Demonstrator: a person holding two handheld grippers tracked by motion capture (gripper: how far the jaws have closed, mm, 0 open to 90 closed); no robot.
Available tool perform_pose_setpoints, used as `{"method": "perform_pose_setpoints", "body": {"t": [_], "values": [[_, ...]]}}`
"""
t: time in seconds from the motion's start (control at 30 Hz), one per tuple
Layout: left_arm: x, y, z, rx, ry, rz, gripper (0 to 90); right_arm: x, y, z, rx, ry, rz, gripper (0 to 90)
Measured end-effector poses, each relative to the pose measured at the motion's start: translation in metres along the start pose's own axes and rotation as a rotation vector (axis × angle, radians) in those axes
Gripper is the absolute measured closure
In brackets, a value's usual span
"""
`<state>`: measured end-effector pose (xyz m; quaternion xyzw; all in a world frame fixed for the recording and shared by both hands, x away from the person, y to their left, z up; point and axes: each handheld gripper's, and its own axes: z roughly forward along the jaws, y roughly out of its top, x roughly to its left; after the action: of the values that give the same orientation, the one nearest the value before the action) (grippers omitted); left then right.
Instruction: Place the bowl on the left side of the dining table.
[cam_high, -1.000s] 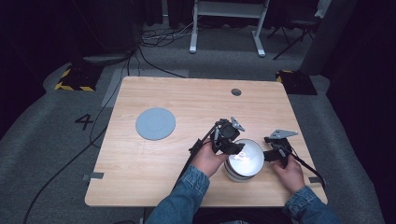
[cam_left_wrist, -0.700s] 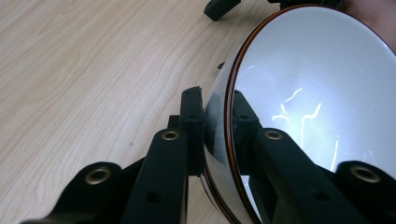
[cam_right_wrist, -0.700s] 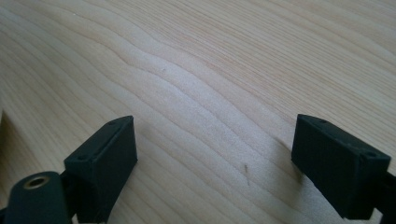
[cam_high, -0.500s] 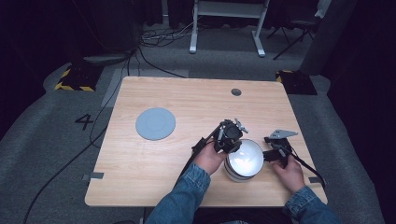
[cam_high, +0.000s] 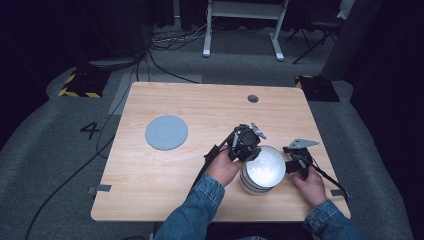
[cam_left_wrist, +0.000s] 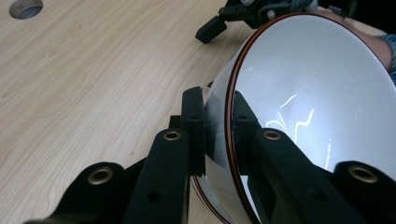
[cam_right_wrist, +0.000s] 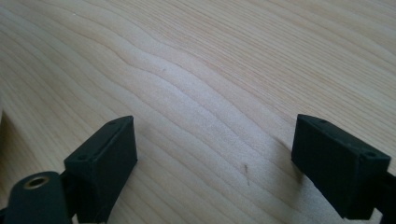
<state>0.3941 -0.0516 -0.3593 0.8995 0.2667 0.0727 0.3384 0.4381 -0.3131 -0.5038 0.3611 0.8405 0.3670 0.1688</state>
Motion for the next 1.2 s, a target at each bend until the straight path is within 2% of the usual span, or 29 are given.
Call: {"method": "perform_pose_setpoints", "body": {"t": [0.3,0.33,0.37,0.4,0.43,0.5,0.6,0.63,0.67,0.77,0.8,0.83,1.2], "values": [[0.002,0.006,-0.017,-0.037,0.025,-0.008,80.9,0.000,0.000,0.000,0.001,0.000,0.004,14.2],[0.003,0.007,-0.018,-0.052,0.028,0.011,80.9,0.000,0.000,0.000,0.001,0.000,0.004,14.2],[0.004,0.008,-0.019,-0.059,0.026,0.014,80.9,0.000,0.000,0.000,0.002,0.000,0.004,14.2],[0.004,0.008,-0.020,-0.074,0.026,-0.001,80.9,0.000,0.000,0.000,0.001,0.000,0.004,14.2],[0.006,0.008,-0.021,-0.069,0.021,0.017,80.9,0.000,0.000,0.000,0.002,0.000,0.004,14.2],[0.004,0.008,-0.023,-0.074,0.022,-0.017,80.9,0.002,0.000,0.000,-0.004,-0.001,0.022,14.2],[0.005,0.008,-0.026,-0.077,0.029,-0.012,80.9,0.001,0.000,0.000,-0.003,-0.001,0.020,14.2],[0.005,0.008,-0.026,-0.089,0.035,-0.023,80.9,0.001,0.000,0.000,-0.003,-0.001,0.020,14.2],[0.007,0.008,-0.026,-0.104,0.039,-0.002,80.9,0.001,0.000,0.000,-0.003,-0.002,0.019,14.2],[0.008,0.007,-0.029,-0.120,0.051,-0.010,80.9,0.001,0.000,0.000,-0.004,-0.001,0.021,14.2],[0.009,0.007,-0.030,-0.113,0.052,-0.021,80.9,0.001,0.000,0.000,-0.003,-0.001,0.020,14.2],[0.011,0.007,-0.032,-0.111,0.057,-0.015,80.9,0.002,0.000,0.000,-0.004,-0.001,0.022,14.2],[0.028,-0.005,-0.052,-0.132,0.138,-0.075,80.9,0.000,0.000,0.000,0.002,0.000,0.005,14.2]]}}
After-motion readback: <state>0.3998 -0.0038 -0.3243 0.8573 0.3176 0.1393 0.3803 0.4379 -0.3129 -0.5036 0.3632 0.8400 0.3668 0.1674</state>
